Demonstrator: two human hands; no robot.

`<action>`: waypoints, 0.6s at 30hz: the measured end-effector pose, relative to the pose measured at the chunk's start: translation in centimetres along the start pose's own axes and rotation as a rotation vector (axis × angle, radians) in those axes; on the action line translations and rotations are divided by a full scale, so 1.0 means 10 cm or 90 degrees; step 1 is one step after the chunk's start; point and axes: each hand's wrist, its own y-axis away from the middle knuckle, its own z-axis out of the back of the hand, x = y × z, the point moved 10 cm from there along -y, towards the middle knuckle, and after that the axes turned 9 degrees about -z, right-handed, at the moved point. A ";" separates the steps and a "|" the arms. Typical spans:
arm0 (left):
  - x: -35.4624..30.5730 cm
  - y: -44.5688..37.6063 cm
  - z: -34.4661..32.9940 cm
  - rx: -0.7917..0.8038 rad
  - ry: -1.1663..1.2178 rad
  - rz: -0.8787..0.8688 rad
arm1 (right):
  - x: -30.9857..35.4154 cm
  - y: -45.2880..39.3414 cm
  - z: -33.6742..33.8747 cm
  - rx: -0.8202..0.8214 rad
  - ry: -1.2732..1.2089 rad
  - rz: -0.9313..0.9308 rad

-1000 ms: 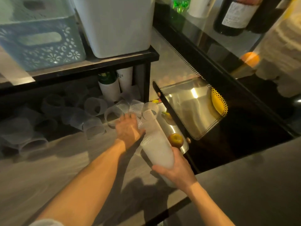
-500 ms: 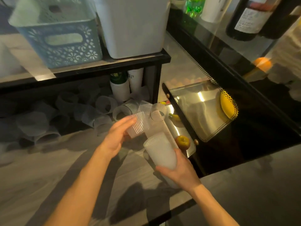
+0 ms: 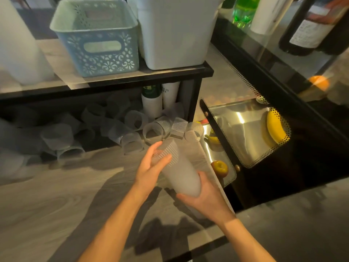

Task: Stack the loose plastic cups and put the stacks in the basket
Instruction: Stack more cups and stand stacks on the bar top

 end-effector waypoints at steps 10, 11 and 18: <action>0.00 0.21 -0.22 0.242 -0.176 0.007 | 0.06 0.01 0.00 0.001 -0.033 0.021; 0.01 0.22 -0.23 0.255 -0.198 0.012 | 0.06 0.01 0.01 0.004 -0.034 0.026; 0.00 -0.05 -0.35 0.244 -0.164 0.020 | 0.00 -0.02 0.13 -0.052 -0.045 0.007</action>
